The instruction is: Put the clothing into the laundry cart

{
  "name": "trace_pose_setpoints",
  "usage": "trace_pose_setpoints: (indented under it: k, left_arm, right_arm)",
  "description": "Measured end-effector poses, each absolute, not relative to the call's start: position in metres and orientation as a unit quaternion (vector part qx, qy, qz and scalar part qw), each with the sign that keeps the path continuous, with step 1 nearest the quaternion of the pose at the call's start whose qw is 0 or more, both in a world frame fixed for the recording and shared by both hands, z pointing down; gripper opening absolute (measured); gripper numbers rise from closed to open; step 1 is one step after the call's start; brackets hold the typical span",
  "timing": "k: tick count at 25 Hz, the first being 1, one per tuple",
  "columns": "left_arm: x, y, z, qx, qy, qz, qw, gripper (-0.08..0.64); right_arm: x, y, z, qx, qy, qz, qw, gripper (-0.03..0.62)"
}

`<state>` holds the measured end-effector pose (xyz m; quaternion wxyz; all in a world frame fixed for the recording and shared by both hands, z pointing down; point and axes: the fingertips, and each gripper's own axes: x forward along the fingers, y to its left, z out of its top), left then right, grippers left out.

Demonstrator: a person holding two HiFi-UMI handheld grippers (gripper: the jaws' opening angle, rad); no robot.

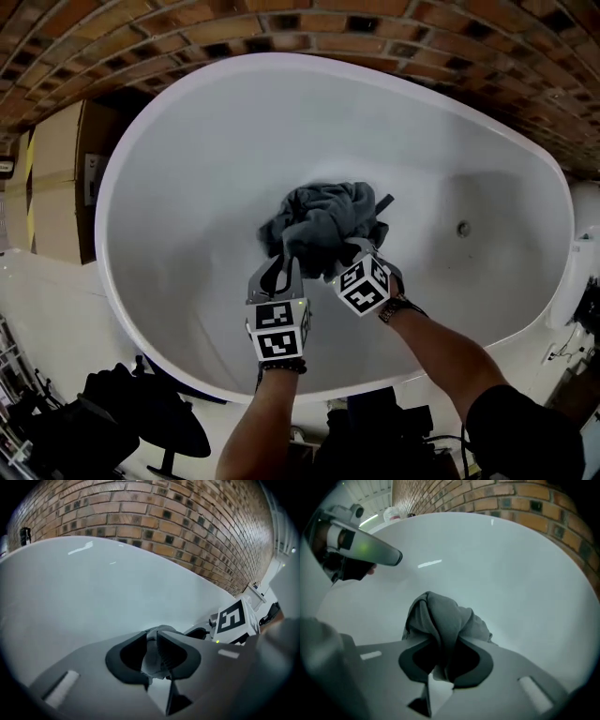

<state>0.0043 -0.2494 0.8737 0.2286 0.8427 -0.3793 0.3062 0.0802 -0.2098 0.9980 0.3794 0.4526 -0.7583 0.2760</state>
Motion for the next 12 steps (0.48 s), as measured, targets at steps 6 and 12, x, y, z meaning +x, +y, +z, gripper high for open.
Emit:
trace_pose_setpoints:
  k: [6,12]
  left_arm:
    - [0.004,-0.232,0.773,0.839,-0.400,0.293,0.225,0.055]
    - [-0.010,-0.208,0.696,0.833,-0.415,0.286,0.229,0.054]
  right_arm:
    - [0.080,-0.201,0.884,0.453,-0.775,0.267,0.351,0.063]
    - [0.071,-0.186,0.786,0.449,-0.785,0.253,0.343,0.061]
